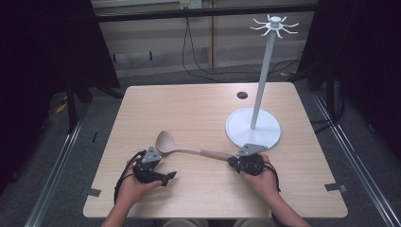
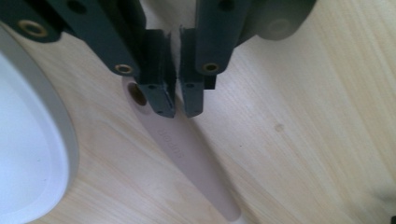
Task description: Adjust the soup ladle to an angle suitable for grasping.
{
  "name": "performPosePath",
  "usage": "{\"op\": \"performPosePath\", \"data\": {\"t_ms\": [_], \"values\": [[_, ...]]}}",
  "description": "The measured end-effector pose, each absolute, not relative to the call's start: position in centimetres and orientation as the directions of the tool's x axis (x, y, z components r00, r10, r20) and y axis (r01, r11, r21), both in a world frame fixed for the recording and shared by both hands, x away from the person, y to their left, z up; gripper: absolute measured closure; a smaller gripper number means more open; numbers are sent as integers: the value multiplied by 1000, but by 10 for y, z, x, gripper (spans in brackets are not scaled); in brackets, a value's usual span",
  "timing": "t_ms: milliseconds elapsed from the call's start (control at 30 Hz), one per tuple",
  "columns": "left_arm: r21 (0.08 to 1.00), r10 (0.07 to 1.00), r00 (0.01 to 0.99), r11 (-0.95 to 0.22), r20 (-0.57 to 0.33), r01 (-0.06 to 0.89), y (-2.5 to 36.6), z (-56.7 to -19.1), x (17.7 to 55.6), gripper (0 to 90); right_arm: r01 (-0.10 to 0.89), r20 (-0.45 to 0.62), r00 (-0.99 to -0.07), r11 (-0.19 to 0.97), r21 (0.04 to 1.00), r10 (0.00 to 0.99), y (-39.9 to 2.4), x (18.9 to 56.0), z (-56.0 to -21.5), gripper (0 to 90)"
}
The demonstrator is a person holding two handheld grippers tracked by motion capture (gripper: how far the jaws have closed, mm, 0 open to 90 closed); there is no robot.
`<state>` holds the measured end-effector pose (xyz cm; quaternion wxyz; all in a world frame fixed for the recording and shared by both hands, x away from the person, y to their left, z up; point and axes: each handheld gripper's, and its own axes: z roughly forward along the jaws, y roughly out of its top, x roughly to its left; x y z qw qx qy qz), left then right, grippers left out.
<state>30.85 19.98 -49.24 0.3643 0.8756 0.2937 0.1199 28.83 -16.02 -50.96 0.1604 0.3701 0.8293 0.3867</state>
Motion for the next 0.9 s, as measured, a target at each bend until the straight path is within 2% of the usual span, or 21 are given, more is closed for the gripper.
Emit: {"op": "performPosePath", "data": {"t_ms": [167,333,533,733,800,900], "values": [[708,591,807,-562,-17,427,195,-488,310,155,511,82,-673,381,771,735,-163,285,-507,761],[669,558,830,-616,-2,416,191,-484,314,155,502,87,-685,382,776,723,-166,278,-497,622],[674,542,840,-624,11,394,178,-475,325,155,524,125,-686,367,769,717,-173,273,-494,459],[674,513,858,-642,24,365,160,-463,339,161,549,155,-674,349,760,722,-180,271,-492,355],[641,484,874,-685,42,348,154,-460,346,162,554,160,-668,343,758,726,-183,270,-492,332],[641,481,876,-680,23,356,147,-461,352,163,553,164,-671,340,761,723,-186,268,-492,311]]}}
